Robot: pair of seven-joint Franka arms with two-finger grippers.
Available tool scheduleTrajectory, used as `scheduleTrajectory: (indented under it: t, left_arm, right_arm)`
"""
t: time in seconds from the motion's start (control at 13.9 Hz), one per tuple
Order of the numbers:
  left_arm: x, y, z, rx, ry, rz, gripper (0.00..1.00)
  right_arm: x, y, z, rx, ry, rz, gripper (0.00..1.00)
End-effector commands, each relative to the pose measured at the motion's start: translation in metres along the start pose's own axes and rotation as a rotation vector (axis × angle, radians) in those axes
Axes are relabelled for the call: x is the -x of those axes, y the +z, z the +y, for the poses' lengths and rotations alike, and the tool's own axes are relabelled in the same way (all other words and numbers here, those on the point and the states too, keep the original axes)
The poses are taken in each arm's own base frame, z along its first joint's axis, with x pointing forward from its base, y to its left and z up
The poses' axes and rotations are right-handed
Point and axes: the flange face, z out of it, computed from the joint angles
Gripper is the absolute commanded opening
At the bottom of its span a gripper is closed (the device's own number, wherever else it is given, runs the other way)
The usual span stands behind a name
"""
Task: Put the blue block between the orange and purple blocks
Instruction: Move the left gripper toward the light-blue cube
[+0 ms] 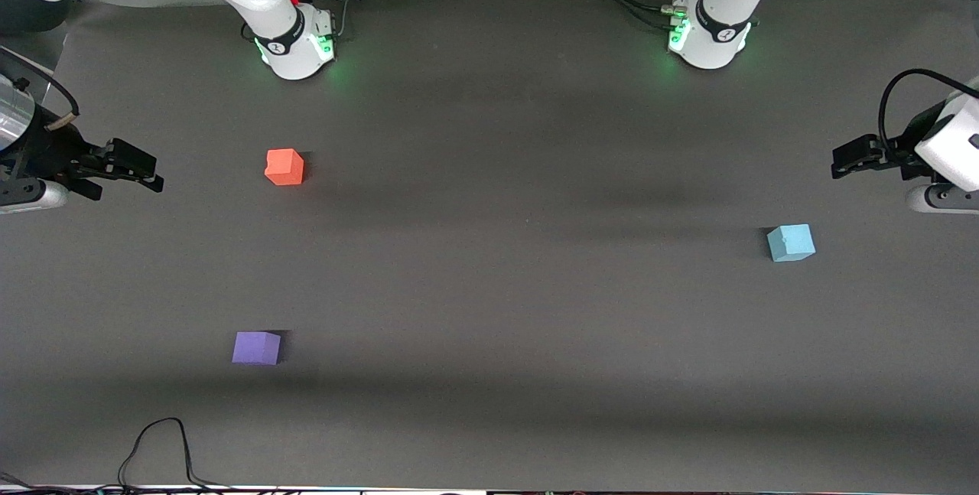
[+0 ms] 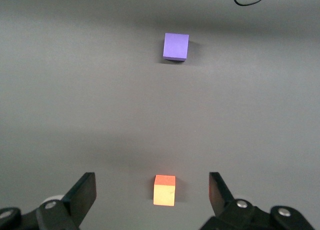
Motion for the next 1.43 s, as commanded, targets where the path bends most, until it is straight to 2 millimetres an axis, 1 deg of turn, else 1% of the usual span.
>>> scheduleTrajectory:
  t: [0.0,0.29,0.5,0.65,0.79,0.86,1.0,1.08,1.15,1.36]
  left_arm:
    - [0.005,-0.006,0.001,0.010,-0.013,0.001,1.00]
    - [0.005,-0.003,0.001,0.009,-0.024,-0.005,1.00]
    - [0.010,-0.002,-0.009,-0.002,-0.020,-0.012,1.00]
    - [0.017,-0.002,-0.032,-0.001,-0.011,-0.014,1.00]
    - [0.030,0.002,-0.061,0.006,-0.007,-0.007,1.00]
    - [0.037,0.004,-0.071,0.007,0.003,0.005,1.00]
    - [0.054,0.013,-0.085,0.011,-0.013,0.021,1.00]
    - [0.060,0.017,-0.085,0.003,-0.012,0.031,1.00]
    - [0.064,0.027,-0.084,-0.011,-0.006,0.032,1.00]
    - [0.057,0.062,-0.084,-0.021,-0.001,0.029,1.00]
  right_arm:
    - [0.008,-0.003,0.000,0.008,-0.023,-0.002,1.00]
    - [0.007,-0.001,0.000,0.007,-0.022,-0.002,1.00]
    - [0.008,-0.001,-0.001,0.008,-0.022,-0.004,1.00]
    - [0.008,0.000,-0.002,0.008,-0.024,-0.007,1.00]
    - [0.011,0.001,-0.002,0.007,-0.025,-0.014,1.00]
    - [0.011,0.001,-0.002,0.007,-0.025,-0.014,1.00]
    - [0.011,0.001,-0.002,0.007,-0.025,-0.014,1.00]
    - [0.011,0.001,-0.002,0.007,-0.025,-0.014,1.00]
    - [0.011,0.003,-0.002,0.006,-0.027,-0.019,1.00]
    - [0.013,0.000,-0.001,0.006,-0.030,-0.014,1.00]
